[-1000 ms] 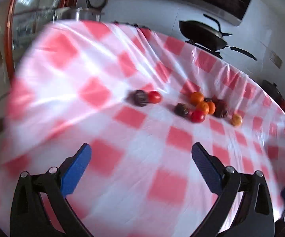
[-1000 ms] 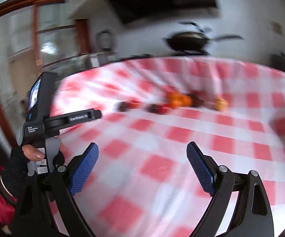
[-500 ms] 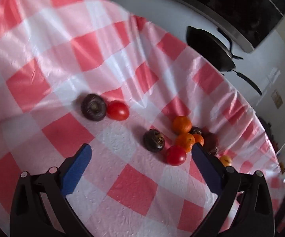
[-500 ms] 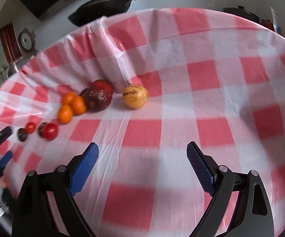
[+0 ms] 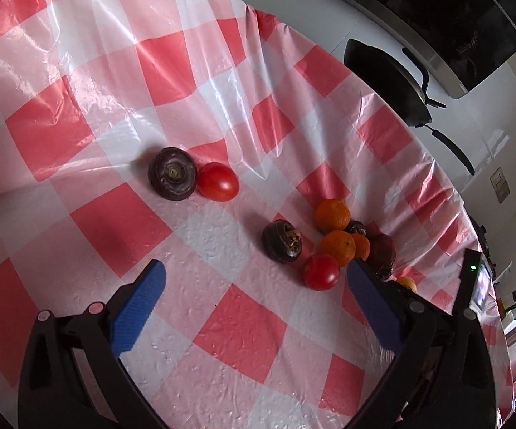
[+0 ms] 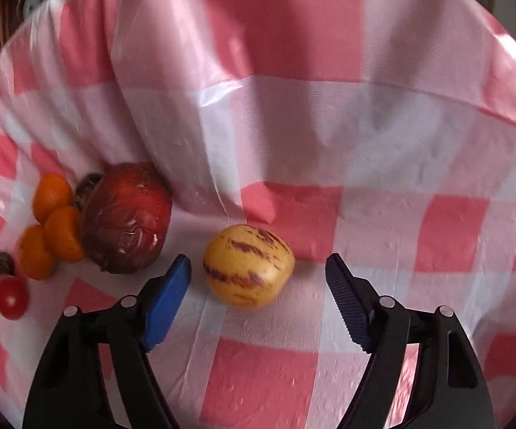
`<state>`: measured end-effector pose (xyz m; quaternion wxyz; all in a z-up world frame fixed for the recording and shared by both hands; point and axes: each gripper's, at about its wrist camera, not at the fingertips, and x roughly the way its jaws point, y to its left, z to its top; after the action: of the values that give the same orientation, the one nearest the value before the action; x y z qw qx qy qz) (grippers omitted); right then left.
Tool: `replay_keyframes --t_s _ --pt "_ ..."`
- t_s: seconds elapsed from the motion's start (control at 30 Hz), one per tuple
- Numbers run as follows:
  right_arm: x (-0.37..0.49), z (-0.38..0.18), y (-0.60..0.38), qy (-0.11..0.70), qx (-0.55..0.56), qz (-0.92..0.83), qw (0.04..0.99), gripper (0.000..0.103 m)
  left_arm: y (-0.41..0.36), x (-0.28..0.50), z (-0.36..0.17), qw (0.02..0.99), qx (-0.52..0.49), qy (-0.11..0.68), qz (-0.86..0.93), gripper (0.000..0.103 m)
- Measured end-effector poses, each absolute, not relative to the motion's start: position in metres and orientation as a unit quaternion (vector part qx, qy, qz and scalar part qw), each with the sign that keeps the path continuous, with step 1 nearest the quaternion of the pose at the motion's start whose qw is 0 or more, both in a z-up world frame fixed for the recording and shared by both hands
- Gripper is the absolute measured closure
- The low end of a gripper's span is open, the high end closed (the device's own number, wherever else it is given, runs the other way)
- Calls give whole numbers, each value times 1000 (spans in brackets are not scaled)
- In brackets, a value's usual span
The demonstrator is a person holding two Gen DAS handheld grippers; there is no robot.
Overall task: Organize fruits
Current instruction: 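Grasp the striped yellow melon-pear with the right tool while the left tool grasps a red tomato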
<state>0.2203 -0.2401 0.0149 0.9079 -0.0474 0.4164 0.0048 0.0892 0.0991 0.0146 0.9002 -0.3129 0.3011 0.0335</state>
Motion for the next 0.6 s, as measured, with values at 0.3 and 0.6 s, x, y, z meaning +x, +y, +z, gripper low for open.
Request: replay_keyframes --t_s 0.3,0.6 --pt "185 21 -252 401 51 51 913 58 96 93 12 896 -307 319 27 2" --pt "139 19 -238 348 195 102 911 58 68 104 12 901 -221 373 -6 2"
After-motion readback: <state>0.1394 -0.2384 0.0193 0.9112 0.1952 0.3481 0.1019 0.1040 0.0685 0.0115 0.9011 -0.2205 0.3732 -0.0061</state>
